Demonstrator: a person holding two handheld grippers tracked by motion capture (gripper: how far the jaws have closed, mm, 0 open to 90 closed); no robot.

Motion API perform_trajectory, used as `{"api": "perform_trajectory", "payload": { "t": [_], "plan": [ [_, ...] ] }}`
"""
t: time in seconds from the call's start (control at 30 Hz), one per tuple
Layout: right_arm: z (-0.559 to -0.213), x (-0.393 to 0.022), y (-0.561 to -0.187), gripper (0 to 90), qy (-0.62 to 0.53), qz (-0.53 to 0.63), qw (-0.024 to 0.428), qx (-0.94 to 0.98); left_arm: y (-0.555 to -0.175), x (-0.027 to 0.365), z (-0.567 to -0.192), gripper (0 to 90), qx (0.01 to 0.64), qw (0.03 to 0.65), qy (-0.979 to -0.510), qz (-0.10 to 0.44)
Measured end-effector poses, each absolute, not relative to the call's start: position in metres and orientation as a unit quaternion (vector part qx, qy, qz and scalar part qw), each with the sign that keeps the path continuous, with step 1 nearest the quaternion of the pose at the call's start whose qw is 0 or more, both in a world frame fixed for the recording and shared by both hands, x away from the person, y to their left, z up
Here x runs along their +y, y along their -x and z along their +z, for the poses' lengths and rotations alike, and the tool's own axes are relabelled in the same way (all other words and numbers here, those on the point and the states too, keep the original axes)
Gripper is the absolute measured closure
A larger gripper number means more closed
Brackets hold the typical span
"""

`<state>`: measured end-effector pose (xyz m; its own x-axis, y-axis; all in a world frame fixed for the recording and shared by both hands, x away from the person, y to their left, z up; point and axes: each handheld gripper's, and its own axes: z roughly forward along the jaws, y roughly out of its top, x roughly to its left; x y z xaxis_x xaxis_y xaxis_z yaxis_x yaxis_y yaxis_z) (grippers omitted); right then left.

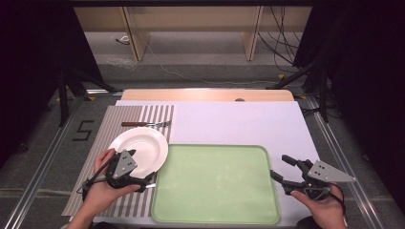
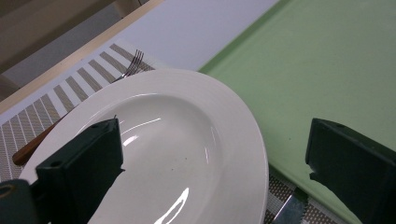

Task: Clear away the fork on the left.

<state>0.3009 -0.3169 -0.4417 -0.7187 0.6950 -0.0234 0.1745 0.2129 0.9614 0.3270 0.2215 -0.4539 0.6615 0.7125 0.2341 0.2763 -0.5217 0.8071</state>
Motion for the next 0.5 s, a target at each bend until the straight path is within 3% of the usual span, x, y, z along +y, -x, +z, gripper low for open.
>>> {"api": "perform_trajectory", "payload": {
  "t": [0.33, 0.5],
  "plan": [
    [-0.442, -0.317, -0.301, 31.0, -0.293, 0.555, 0.234, 0.743, -0.327, 0.221, -0.452, 5.5, 0.301, 0.387, -0.825, 0.282],
    [-0.441, -0.317, -0.301, 30.7, -0.295, 0.553, 0.234, 0.743, -0.335, 0.218, -0.440, 30.1, 0.315, 0.385, -0.819, 0.288]
  ]
}}
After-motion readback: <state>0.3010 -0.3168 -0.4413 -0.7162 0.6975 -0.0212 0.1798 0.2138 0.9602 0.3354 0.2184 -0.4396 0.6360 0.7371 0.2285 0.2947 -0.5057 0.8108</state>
